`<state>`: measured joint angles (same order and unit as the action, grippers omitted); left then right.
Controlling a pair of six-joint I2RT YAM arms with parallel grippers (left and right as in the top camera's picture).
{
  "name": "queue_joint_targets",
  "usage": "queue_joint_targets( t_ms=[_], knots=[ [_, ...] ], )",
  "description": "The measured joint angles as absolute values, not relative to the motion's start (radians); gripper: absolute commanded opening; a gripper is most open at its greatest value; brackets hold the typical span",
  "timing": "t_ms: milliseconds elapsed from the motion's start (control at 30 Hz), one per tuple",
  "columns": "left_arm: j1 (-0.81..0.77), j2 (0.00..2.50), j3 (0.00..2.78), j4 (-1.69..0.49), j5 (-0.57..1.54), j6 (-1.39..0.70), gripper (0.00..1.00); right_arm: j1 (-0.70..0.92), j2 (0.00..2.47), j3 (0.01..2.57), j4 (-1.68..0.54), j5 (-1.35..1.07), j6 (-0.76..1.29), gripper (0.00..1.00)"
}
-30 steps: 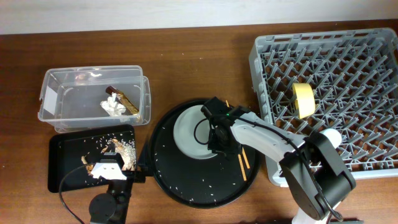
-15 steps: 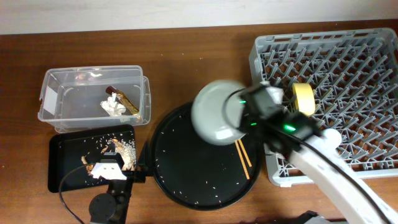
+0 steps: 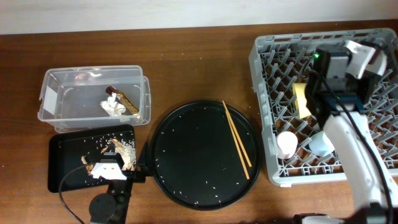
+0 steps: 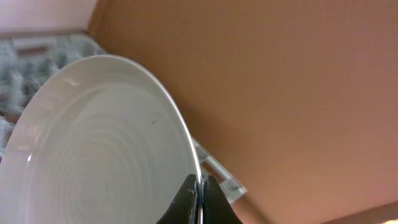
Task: Sort waste into correct bins and load items into the dishwasher rack
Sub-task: 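Place the white plate upright in the rack's far right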
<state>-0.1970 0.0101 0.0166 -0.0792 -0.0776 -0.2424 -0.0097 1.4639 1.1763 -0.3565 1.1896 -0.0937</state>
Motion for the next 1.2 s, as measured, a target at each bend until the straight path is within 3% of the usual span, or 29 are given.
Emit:
queue_joint_targets(
  t_ms=[200, 300, 400, 533, 700, 767, 933, 1033, 1067, 1200],
  knots=[
    [-0.197, 0.01, 0.017, -0.078, -0.078, -0.242, 0.99, 0.072, 1.616, 1.176, -0.329, 1.275, -0.316, 0.04],
    [-0.197, 0.01, 0.017, -0.079, -0.078, -0.242, 0.99, 0.11, 1.629, 1.176, -0.324, 1.302, -0.34, 0.15],
    [-0.197, 0.01, 0.017, -0.078, -0.078, -0.242, 0.99, 0.151, 1.635, 1.176, -0.332, 1.301, -0.387, 0.04],
    [-0.197, 0.01, 0.017, -0.079, -0.078, -0.242, 0.99, 0.164, 1.637, 1.176, -0.327, 1.301, -0.427, 0.04],
    [-0.197, 0.011, 0.017, -0.078, -0.078, -0.242, 0.99, 0.154, 1.642, 1.176, 0.012, 1.323, -0.752, 0.04],
    [-0.197, 0.011, 0.017, -0.078, -0.078, -0.242, 0.99, 0.153, 1.642, 1.176, 0.041, 1.33, -0.84, 0.04],
    [-0.197, 0.011, 0.017, -0.078, -0.078, -0.242, 0.99, 0.153, 1.639, 1.176, 0.046, 1.413, -0.694, 0.04],
    [-0.197, 0.011, 0.017, -0.078, -0.078, -0.242, 0.99, 0.153, 1.592, 1.176, 0.045, 1.415, -0.622, 0.18],
    [-0.197, 0.011, 0.017, -0.078, -0.078, -0.242, 0.99, 0.155, 1.56, 1.177, 0.001, 1.388, -0.593, 0.26],
    [-0.197, 0.01, 0.017, -0.079, -0.078, -0.242, 0.99, 0.236, 1.412, 1.187, -0.471, 0.943, -0.355, 0.39]
  ],
)
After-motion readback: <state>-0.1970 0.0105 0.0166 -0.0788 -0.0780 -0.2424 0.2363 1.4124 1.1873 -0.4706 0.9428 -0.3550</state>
